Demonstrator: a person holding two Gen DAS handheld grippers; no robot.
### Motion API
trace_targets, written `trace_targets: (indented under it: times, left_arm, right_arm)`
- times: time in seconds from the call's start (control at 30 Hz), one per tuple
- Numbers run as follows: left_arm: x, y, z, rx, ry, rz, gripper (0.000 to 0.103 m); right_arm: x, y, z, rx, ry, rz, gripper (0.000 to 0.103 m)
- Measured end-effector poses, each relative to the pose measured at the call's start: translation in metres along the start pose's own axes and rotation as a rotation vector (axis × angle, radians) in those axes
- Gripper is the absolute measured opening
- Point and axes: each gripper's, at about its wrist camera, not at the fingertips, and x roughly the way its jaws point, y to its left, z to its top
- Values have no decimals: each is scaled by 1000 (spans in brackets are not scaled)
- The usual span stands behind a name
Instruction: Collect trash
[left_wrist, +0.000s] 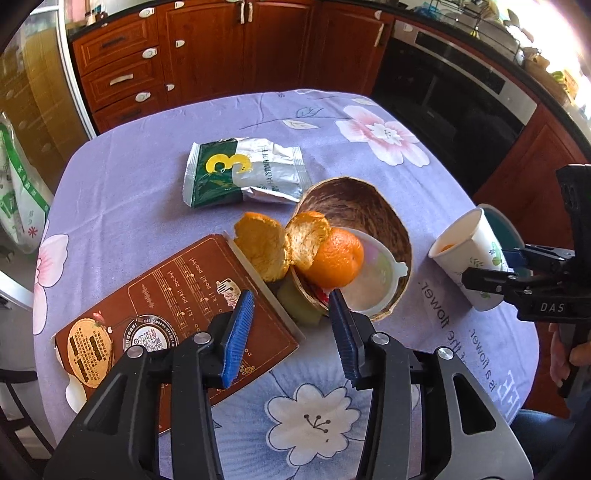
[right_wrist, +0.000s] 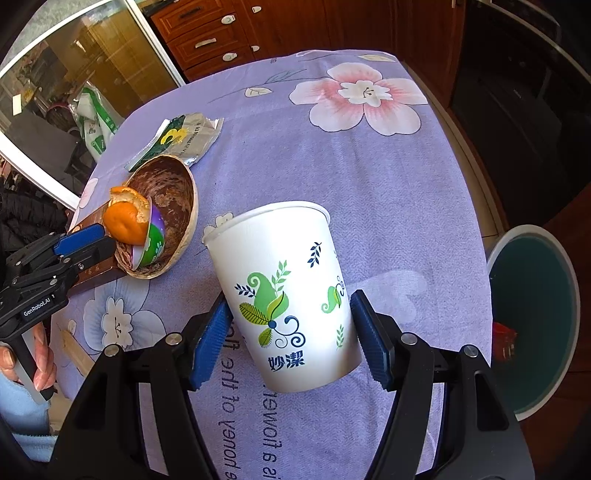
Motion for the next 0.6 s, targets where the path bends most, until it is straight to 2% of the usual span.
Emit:
trace_targets:
  times: [0.07,0.2,0.37,0.53,0.6]
  left_arm:
    - [-1,1,0,-8,-2,-11,44]
    - [-1,-9,7,47,-17,18,44]
    - [7,-24,14,158,-38,97,52]
    - [15,-48,16,281,-43,145,58]
    - [19,-51,18,297,-47,149,58]
  right_arm:
    - [0,0,-1,1,2,2,63]
    - [-1,-1,-1,3,6,7,63]
    - [-1,-2,-1,6,9,14,63]
    - [1,-3,2,9,11,23,63]
    - [1,-3,3,11,8,27,63]
